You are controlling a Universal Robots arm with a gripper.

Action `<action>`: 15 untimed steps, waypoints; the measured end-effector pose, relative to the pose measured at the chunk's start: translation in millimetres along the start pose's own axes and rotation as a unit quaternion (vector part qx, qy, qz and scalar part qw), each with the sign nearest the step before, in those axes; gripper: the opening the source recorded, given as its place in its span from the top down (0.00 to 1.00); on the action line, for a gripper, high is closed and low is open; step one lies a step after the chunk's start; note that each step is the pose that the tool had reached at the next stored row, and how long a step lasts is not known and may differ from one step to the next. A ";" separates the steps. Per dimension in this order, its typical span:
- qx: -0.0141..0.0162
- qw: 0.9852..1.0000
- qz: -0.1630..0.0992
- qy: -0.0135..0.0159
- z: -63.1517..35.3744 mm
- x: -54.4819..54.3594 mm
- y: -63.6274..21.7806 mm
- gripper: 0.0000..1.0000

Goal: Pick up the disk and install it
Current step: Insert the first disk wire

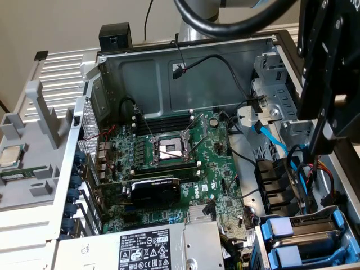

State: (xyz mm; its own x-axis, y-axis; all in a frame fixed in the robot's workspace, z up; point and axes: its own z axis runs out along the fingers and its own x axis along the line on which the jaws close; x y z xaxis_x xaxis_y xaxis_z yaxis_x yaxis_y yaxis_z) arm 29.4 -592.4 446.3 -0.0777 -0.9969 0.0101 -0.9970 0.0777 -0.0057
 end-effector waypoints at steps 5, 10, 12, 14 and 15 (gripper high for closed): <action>0.000 1.000 0.002 0.000 0.0 -0.4 0.1 0.47; 0.001 1.000 0.013 0.000 0.1 -1.4 -2.3 0.41; 0.001 1.000 0.019 0.000 0.2 -1.6 -3.5 0.41; 0.001 1.000 0.023 0.000 0.2 -1.9 -5.6 0.41; 0.001 1.000 0.024 0.000 0.2 -2.1 -7.2 0.41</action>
State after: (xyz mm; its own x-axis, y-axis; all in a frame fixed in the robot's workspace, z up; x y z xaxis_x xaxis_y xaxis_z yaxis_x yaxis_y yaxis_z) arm 36.8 -590.9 446.1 -0.1259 -0.9920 0.0106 -0.9920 0.1258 -0.0092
